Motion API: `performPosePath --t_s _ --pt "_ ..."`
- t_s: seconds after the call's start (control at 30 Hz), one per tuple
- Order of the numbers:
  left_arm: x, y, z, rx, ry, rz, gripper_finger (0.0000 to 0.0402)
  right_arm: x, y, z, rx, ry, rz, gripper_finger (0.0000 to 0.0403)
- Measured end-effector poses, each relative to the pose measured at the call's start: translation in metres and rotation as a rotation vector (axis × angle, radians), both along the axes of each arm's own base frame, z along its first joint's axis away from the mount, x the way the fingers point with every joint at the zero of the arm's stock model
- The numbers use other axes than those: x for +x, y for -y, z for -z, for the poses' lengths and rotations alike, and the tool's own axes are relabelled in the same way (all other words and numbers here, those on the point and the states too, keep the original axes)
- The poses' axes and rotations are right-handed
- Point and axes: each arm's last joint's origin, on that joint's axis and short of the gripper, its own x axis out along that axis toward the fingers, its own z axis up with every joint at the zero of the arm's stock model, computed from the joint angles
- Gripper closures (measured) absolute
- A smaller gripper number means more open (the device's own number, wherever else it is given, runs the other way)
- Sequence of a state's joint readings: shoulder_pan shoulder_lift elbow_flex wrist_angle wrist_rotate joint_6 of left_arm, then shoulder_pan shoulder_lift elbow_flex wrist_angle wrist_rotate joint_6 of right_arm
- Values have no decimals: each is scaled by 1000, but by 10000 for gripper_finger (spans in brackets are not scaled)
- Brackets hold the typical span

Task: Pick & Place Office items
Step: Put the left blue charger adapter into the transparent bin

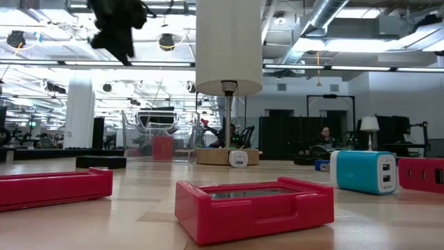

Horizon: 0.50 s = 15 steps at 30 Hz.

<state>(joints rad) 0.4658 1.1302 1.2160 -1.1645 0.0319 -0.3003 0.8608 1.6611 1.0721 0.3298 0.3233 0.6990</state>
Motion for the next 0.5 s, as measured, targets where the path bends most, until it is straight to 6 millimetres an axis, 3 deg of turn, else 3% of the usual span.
performPosePath --t_s 0.3,0.5 --pt "0 72 5 -110 -163 214 244 1 3 -5 14 13 7 106" --pt "-1 120 6 -118 -166 356 244 0 2 -5 10 8 4 106"
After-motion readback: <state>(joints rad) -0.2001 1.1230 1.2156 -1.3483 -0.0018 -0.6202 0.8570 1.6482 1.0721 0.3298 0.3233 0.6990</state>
